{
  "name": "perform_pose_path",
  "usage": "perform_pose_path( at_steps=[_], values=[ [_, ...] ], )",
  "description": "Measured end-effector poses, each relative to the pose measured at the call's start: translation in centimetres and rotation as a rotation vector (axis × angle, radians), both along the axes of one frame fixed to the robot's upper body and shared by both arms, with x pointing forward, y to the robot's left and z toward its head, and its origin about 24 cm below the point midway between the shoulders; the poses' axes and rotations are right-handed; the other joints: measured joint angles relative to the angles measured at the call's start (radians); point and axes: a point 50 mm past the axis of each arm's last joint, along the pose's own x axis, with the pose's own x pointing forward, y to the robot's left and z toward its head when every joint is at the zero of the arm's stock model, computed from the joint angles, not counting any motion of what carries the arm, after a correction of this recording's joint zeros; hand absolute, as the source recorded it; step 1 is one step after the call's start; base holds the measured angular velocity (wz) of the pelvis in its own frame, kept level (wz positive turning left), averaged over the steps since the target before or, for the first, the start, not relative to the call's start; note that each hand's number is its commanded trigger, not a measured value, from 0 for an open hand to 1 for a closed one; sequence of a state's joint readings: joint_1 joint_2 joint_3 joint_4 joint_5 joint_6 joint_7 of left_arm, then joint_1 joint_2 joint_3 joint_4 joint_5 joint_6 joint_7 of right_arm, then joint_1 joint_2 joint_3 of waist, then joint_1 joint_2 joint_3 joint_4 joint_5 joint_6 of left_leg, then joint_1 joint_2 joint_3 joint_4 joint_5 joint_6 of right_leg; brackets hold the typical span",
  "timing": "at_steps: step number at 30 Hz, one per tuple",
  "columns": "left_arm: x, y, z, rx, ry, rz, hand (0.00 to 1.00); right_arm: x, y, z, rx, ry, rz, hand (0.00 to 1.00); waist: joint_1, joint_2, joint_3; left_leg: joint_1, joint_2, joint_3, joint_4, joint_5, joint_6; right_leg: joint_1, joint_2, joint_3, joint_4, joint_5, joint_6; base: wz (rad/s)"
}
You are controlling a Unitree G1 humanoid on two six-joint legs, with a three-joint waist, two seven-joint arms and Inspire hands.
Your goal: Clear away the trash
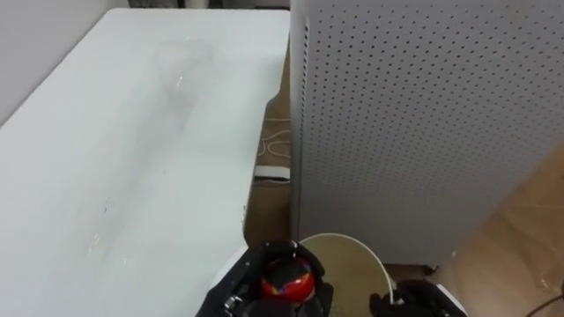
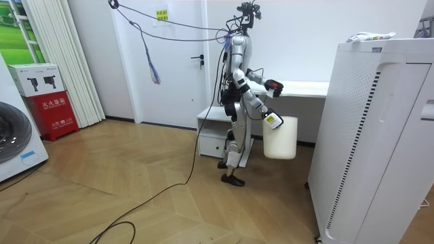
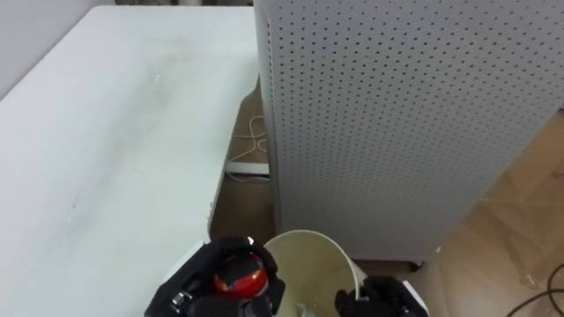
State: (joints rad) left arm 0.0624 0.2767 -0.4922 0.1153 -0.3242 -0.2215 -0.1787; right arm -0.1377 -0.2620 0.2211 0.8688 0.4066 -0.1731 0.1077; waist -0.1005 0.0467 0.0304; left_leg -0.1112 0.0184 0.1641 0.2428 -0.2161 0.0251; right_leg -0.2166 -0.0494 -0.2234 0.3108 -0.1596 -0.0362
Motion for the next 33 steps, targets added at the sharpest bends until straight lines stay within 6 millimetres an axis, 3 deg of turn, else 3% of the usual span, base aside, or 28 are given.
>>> perform_pose_path(
  at_steps=[6, 16, 17, 18, 19, 20, 29, 33],
  values=[
    [0.2, -0.7, -0.2, -0.007, 0.010, -0.012, 1.00, -0.1, 0.4, -0.2, -0.010, 0.004, -0.037, 1.00, -0.015, 0.019, -0.0020, -0.015, 0.002, 0.003, 0.001, 0.000, 0.000, -0.014, 0.001, 0.002, 0.007, 0.000, 0.000, -0.02],
    [1.9, -0.8, 0.3, 0.013, -0.020, 0.073, 1.00, -0.6, 2.1, -0.9, 0.014, 0.022, -0.014, 1.00, -0.028, 0.020, -0.0018, -0.025, 0.000, 0.033, 0.015, 0.000, 0.001, -0.045, -0.002, 0.030, 0.032, 0.000, -0.002, -0.08],
    [2.0, -0.8, 0.3, 0.016, -0.020, 0.085, 0.94, -0.7, 2.5, -1.0, 0.017, 0.028, -0.007, 1.00, -0.033, 0.020, -0.0018, -0.025, 0.001, 0.036, 0.016, 0.000, 0.001, -0.046, -0.002, 0.030, 0.032, 0.001, -0.002, -0.04],
    [2.1, -0.8, 0.3, 0.016, -0.020, 0.099, 0.67, -0.8, 2.7, -1.1, 0.021, 0.032, 0.000, 1.00, -0.035, 0.020, -0.0017, -0.025, 0.001, 0.038, 0.017, 0.000, 0.001, -0.046, -0.002, 0.031, 0.032, 0.001, -0.003, -0.05],
    [2.1, -0.8, 0.3, 0.016, -0.020, 0.101, 0.23, -0.8, 2.7, -1.2, 0.025, 0.035, -0.003, 1.00, -0.036, 0.020, -0.0017, -0.024, 0.001, 0.038, 0.017, 0.000, 0.001, -0.046, -0.002, 0.032, 0.032, 0.001, -0.004, 0.00],
    [2.3, -0.8, 0.3, 0.017, -0.021, 0.106, 0.00, -0.9, 2.8, -1.3, 0.029, 0.039, -0.006, 1.00, -0.036, 0.021, -0.0017, -0.024, 0.001, 0.039, 0.018, 0.000, 0.001, -0.046, -0.002, 0.032, 0.032, 0.001, -0.004, 0.00],
    [2.6, -1.0, 0.1, 0.012, -0.007, 0.146, 0.00, -1.0, 2.8, -1.4, 0.030, 0.045, -0.008, 1.00, -0.036, 0.043, -0.0013, -0.037, 0.001, 0.042, 0.019, 0.000, 0.001, -0.060, -0.002, 0.034, 0.036, 0.001, -0.004, 0.00],
    [3.0, -1.5, 0.4, 0.000, -0.020, 0.136, 0.00, -1.0, 2.9, -1.4, 0.036, 0.046, 0.001, 1.00, -0.038, 0.044, -0.0010, -0.038, 0.002, 0.038, 0.019, 0.001, 0.001, -0.062, -0.002, 0.034, 0.038, 0.001, -0.004, 0.00]
  ],
)
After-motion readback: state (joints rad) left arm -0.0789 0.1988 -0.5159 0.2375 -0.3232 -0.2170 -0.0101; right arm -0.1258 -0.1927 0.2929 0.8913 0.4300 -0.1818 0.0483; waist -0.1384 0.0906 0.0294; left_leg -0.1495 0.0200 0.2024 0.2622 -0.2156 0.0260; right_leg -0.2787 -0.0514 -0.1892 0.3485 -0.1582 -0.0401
